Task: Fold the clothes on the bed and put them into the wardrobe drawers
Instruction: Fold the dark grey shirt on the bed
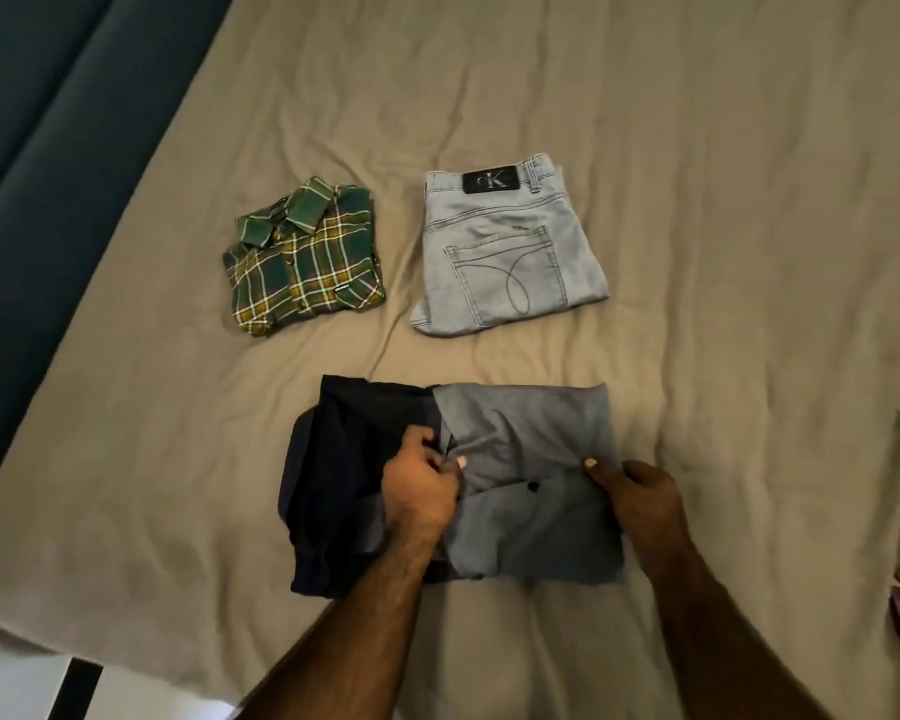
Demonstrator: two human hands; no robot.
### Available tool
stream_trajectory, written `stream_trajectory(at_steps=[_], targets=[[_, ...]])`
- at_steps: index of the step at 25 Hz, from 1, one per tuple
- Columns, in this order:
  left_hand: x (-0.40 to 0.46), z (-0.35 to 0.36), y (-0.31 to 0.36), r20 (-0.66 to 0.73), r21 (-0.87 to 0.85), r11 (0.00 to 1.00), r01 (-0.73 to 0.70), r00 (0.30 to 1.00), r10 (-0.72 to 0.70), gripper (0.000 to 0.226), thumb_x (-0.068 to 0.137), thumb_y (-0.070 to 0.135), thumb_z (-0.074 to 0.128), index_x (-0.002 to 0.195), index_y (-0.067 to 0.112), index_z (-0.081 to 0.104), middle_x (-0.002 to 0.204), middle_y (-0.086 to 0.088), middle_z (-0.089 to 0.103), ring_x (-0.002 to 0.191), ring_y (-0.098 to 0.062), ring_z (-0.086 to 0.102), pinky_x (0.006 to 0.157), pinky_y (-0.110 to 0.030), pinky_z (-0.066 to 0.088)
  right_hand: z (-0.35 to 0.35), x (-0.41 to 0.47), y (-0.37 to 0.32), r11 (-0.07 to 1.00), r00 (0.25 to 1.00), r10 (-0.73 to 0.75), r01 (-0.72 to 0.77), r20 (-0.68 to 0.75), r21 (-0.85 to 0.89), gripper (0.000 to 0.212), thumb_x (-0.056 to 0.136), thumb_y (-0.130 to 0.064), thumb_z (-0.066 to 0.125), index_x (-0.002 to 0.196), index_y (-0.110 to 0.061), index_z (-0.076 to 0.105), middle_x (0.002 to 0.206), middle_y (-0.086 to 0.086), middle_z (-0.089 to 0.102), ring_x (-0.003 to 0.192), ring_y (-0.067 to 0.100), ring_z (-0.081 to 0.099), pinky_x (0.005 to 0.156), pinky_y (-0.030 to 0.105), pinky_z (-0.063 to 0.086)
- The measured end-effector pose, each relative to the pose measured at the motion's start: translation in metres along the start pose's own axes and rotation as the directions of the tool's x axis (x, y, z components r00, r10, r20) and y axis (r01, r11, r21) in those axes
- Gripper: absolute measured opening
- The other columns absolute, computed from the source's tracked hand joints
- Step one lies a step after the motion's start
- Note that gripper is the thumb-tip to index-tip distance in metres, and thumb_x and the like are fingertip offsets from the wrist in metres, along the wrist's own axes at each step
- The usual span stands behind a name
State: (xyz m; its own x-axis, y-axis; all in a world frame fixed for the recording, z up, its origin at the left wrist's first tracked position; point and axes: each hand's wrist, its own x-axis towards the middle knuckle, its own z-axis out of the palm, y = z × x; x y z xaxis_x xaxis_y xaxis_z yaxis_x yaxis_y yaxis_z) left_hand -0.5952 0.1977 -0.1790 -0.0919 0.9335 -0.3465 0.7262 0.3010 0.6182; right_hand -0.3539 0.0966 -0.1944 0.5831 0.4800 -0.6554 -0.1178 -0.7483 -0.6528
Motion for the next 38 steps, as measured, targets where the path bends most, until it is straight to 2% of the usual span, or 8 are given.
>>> stream_trajectory(at_steps=[5,10,15,18,23,26,30,38], targets=[[-0.018,-0.035,0.022,0.297,-0.391,0.905,0.169,0.954,-0.050,0.043,0.098,0.061,0.058,0.106,0.021,0.071,0.100,-0.006,0.077,0.089,-0.021,0.071,0.072,-0.031,0.057,0.037,-0.080,-0.039,0.890,0.892,-0.407,0.339,-0.198,-0.304,0.040,0.094,-0.045,0.071,0.072,-0.018,0.051,0.062,-0.002,0.058,0.062,0.025,0.060,0.058,0.038,0.048],[0.010,-0.129,-0.029,0.609,-0.682,0.530,0.505,0.793,0.028,0.068,0.099,0.065,0.042,0.129,0.010,0.071,0.126,-0.019,0.073,0.111,-0.033,0.073,0.096,-0.046,0.059,0.138,-0.143,-0.077,0.845,0.745,-0.518,0.522,0.420,0.117,0.003,0.095,-0.026,0.076,0.093,-0.025,0.077,0.092,-0.007,0.079,0.085,0.006,0.073,0.082,0.022,0.055],[0.046,-0.160,-0.110,0.090,-0.134,0.903,0.409,0.912,-0.400,0.046,0.068,0.044,0.092,0.095,0.014,0.070,0.104,-0.018,0.076,0.093,-0.038,0.073,0.083,-0.042,0.060,0.186,-0.113,-0.037,0.898,0.929,-0.369,0.357,0.004,-0.257,0.033,0.088,-0.041,0.079,0.108,-0.018,0.068,0.105,0.008,0.072,0.098,0.030,0.068,0.092,0.042,0.055],[0.043,-0.155,-0.125,-0.274,0.254,0.952,0.170,0.957,-0.098,0.025,0.083,0.033,0.079,0.089,0.015,0.063,0.097,-0.018,0.067,0.091,-0.043,0.065,0.073,-0.043,0.052,0.206,-0.105,-0.033,0.986,0.980,-0.066,0.094,0.188,-0.140,0.064,0.069,-0.056,0.093,0.108,-0.015,0.064,0.100,0.002,0.077,0.090,0.020,0.073,0.083,0.035,0.058],[0.029,-0.150,-0.098,0.219,-0.158,0.908,0.388,0.911,-0.351,0.062,0.095,0.080,0.040,0.091,0.023,0.064,0.108,-0.012,0.075,0.100,-0.036,0.069,0.086,-0.039,0.054,0.226,-0.108,-0.046,0.988,0.941,-0.156,0.149,0.300,0.045,0.039,0.066,-0.023,0.095,0.101,-0.015,0.079,0.096,0.006,0.081,0.083,0.020,0.078,0.079,0.042,0.064],[0.041,-0.186,-0.075,0.646,-0.676,0.275,0.684,0.729,-0.225,0.102,0.079,0.096,0.035,0.137,0.015,0.059,0.127,-0.019,0.071,0.107,-0.041,0.071,0.092,-0.055,0.057,0.229,-0.131,-0.089,0.775,0.758,-0.595,0.630,0.267,-0.061,0.020,0.070,-0.022,0.081,0.086,-0.014,0.071,0.081,0.000,0.072,0.070,0.012,0.061,0.065,0.032,0.050],[0.016,-0.227,-0.062,0.634,-0.759,-0.046,0.650,0.753,0.178,0.111,0.068,0.090,0.061,0.151,0.016,0.055,0.149,-0.023,0.057,0.134,-0.051,0.056,0.107,-0.080,0.037,0.199,-0.191,-0.131,0.093,0.301,-0.862,0.885,0.408,-0.456,0.030,0.075,-0.023,0.073,0.105,-0.022,0.076,0.102,0.005,0.065,0.084,0.025,0.061,0.073,0.035,0.052],[-0.067,-0.175,-0.114,0.597,-0.710,0.251,0.658,0.751,-0.282,0.074,0.097,0.076,0.040,0.120,0.018,0.079,0.109,-0.014,0.080,0.091,-0.029,0.079,0.078,-0.045,0.062,0.143,-0.194,0.029,-0.144,0.293,-0.667,0.852,0.685,-0.503,0.050,0.074,-0.029,0.058,0.122,-0.032,0.073,0.127,0.003,0.065,0.122,0.027,0.065,0.107,0.047,0.037]])
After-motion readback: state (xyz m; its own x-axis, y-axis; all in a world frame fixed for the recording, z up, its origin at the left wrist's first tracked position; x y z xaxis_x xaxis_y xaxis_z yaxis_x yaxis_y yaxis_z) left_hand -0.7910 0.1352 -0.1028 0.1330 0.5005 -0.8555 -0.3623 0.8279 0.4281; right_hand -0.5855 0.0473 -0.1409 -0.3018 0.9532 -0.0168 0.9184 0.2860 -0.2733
